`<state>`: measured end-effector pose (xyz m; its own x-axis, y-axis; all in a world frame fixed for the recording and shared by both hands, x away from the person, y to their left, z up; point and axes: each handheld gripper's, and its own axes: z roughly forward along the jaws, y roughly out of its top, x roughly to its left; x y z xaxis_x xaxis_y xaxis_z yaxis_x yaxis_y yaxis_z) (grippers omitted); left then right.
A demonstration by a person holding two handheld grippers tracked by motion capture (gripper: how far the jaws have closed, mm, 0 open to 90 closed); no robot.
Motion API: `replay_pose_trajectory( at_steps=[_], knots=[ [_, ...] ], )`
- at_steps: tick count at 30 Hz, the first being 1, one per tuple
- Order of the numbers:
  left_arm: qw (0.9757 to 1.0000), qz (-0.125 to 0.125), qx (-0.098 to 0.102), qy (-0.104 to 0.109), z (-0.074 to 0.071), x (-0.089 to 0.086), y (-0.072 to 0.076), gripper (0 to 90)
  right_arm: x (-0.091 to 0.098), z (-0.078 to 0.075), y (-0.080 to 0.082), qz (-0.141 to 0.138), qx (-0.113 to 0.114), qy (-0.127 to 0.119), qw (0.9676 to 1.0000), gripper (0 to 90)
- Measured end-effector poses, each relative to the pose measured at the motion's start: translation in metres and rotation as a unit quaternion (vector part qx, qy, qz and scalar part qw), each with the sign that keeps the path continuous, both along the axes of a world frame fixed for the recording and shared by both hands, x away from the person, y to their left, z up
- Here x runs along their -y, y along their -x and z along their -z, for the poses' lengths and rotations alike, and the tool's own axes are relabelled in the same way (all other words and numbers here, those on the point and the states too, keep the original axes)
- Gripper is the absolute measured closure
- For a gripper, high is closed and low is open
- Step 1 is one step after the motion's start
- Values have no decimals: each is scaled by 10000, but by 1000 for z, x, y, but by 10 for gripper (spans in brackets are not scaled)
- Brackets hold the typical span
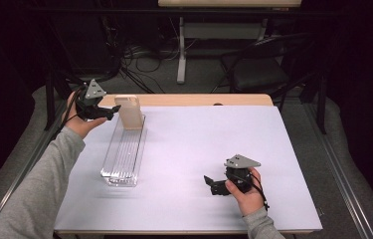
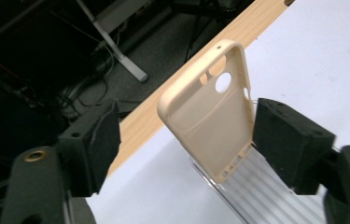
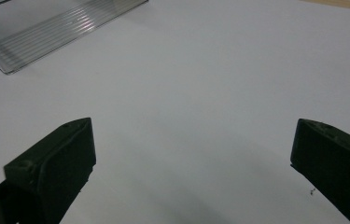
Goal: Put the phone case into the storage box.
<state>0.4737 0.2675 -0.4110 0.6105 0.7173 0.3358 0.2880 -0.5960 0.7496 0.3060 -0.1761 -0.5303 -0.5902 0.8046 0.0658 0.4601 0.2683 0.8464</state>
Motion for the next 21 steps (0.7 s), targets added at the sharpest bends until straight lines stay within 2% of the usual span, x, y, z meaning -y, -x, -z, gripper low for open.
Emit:
replay_pose_trajectory(
  at_steps=[4, 7, 10, 16, 21],
  knots=[
    [9999, -39, -57, 82, 0, -2, 1, 196, 0, 0, 0, -17, 14, -4, 10000, 0],
    [9996, -59, -82, 257, 0, -3, 2, 174, 1, 0, 0, -3, 22, -23, 10000, 0],
    [9987, -47, -205, 469, 0, -5, 3, 164, 1, 0, 0, -1, 6, -28, 10000, 0],
    [9954, -17, -396, 867, 0, -9, 4, 154, 0, 0, 0, -6, 2, 1, 10000, 0],
    [9933, -40, -580, 996, 3, -11, 6, 140, -1, 0, 0, -14, 17, 4, 10000, 0]
  ],
)
